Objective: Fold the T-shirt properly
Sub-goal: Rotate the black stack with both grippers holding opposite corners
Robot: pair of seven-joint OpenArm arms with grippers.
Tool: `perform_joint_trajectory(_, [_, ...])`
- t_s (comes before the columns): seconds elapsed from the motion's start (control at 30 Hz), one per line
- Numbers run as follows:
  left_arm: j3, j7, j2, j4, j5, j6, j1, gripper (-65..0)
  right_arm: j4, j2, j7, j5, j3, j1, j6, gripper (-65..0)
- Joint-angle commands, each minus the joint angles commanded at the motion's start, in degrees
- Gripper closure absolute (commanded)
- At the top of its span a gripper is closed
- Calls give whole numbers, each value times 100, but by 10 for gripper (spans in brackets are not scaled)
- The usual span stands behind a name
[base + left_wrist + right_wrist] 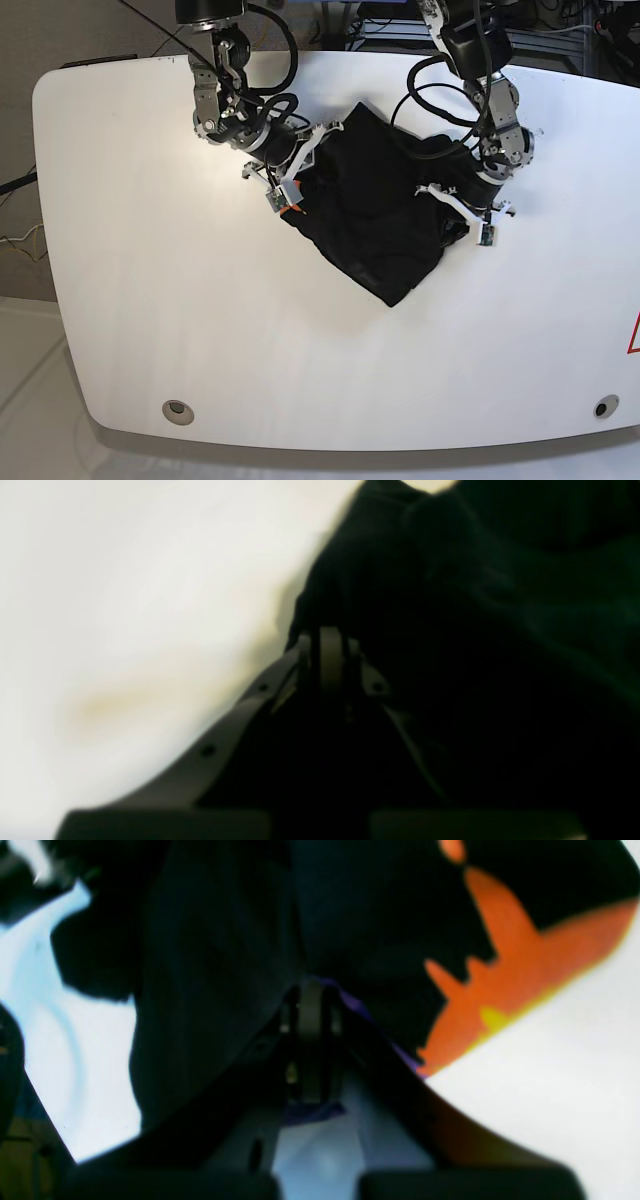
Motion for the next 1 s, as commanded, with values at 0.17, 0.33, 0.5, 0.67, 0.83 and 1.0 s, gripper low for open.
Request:
perform_joint_trajectory(0.17, [387,-202,-105,-343,0,0,-202,0,290,-123,0,0,0,-299,-325,0])
perform_joint_trajectory(0.33, [651,-431,-220,-527,44,0,-316,0,510,-149,0,9,-9,-536,-457,0])
perform_joint_trajectory(0.5, [1116,-633,-246,-580,79,0,-299,0,747,-290,0,-9,-18,-730,-466,0])
perform_joint_trajectory(0.67, [1248,-651,-246,-466,79,0,-273,0,923,-325,0,-123,-18,-747,-466,0])
perform_joint_trajectory(0.83, [1160,-642,-246,132,79,0,-88,0,1073,-343,0,-237,-18,-633,-466,0])
perform_joint_trajectory(1.0, [879,-642,-246,1002,79,0,62,0,1081,-316,0,-229,-18,-369,-466,0])
